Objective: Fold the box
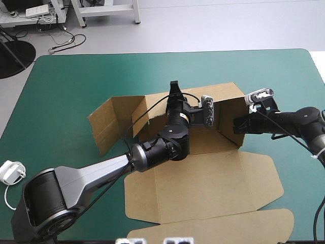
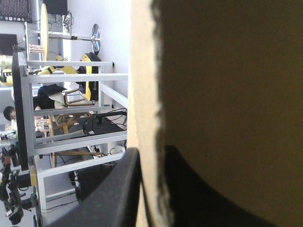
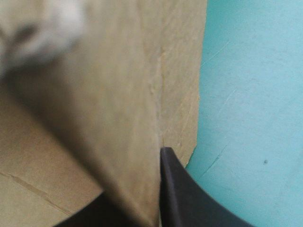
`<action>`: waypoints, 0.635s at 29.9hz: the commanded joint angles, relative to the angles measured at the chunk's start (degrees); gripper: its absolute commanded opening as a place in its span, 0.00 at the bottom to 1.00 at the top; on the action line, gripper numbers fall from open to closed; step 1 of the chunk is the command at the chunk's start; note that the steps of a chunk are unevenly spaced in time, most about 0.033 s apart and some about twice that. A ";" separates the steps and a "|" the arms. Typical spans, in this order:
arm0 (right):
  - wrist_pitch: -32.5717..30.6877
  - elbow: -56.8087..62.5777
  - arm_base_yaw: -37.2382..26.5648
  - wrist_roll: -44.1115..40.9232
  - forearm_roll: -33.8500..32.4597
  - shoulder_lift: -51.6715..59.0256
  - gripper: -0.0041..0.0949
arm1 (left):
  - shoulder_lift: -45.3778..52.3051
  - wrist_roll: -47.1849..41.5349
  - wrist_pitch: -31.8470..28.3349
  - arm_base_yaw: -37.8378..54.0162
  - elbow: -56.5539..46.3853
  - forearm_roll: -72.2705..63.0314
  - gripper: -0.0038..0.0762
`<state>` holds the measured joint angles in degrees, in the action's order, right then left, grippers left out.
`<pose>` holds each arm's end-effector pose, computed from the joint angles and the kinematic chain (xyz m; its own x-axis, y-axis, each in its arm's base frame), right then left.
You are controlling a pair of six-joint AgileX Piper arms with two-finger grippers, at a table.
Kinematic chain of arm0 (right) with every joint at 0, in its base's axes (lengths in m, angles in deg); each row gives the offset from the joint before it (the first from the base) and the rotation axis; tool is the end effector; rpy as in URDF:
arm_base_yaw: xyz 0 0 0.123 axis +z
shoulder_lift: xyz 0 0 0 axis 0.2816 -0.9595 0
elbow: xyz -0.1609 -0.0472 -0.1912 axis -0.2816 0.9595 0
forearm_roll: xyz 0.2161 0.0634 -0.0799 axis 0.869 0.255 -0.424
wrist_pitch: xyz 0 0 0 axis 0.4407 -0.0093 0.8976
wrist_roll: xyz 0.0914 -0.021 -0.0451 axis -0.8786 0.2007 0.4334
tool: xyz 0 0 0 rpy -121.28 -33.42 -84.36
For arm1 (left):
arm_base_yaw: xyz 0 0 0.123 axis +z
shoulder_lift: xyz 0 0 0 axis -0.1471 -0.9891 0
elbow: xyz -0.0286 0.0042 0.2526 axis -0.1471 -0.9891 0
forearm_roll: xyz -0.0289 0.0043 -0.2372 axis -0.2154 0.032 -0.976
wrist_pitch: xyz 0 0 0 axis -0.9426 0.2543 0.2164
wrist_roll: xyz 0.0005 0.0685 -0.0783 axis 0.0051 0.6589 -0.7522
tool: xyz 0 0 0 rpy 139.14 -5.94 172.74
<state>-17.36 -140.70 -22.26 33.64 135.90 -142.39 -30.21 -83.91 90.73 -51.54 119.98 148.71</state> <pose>0.2911 0.0281 0.2183 -0.6868 -0.2397 -0.6861 -0.5127 0.8289 0.2237 0.2611 -0.3082 0.2783 0.0737 0.9847 -0.1580 0.4705 0.1053 0.8761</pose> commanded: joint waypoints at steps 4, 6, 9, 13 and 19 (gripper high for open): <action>-4.00 -1.02 0.89 -1.85 2.62 0.76 0.04 | 2.08 2.79 -2.45 -1.04 0.71 0.54 0.58; -4.31 -1.02 0.89 -1.85 2.59 0.76 0.04 | 2.08 2.79 -1.63 -1.26 0.93 0.81 0.59; -4.31 -1.02 0.89 -2.14 2.49 0.76 0.04 | 2.29 2.46 0.36 -2.42 0.95 3.45 0.59; -4.36 -1.02 0.89 -2.50 2.35 0.76 0.04 | 3.81 -0.52 2.29 -5.51 2.02 4.71 0.59; -4.36 -1.02 0.89 -3.63 0.75 0.76 0.04 | 7.96 -3.17 6.12 -11.24 6.37 4.80 0.59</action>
<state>-17.30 -140.77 -22.08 31.70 135.38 -142.44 -27.75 -85.63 95.08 -60.27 122.56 150.30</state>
